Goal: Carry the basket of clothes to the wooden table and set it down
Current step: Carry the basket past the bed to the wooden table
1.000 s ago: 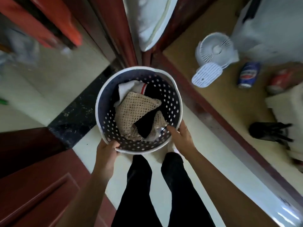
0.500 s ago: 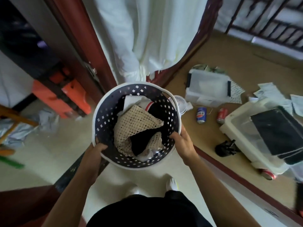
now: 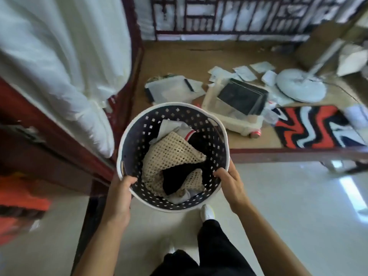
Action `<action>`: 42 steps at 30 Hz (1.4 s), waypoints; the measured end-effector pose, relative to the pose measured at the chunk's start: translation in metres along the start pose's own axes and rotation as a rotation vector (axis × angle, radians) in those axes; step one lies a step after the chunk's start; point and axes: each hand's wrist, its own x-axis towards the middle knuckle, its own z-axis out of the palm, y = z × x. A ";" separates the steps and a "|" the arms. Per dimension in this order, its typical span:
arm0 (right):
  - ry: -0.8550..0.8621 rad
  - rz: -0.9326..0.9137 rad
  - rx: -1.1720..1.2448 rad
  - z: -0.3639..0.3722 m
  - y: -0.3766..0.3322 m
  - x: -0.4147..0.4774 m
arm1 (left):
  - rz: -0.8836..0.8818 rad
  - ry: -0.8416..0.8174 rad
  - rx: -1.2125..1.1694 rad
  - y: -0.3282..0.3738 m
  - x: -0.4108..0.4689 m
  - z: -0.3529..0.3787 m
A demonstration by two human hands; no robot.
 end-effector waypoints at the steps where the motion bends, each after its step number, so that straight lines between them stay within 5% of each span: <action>1: 0.053 0.004 0.037 -0.016 0.006 -0.013 | 0.034 -0.062 0.041 -0.001 -0.008 0.014; 18: 0.749 0.040 0.480 -0.361 0.134 -0.164 | 0.066 -0.843 0.438 -0.134 -0.214 0.343; 30: 0.976 0.087 0.565 -0.573 0.162 -0.177 | -0.023 -1.022 0.533 -0.218 -0.335 0.551; 42: 1.202 0.113 0.640 -0.829 0.145 -0.141 | -0.122 -1.294 0.686 -0.304 -0.426 0.842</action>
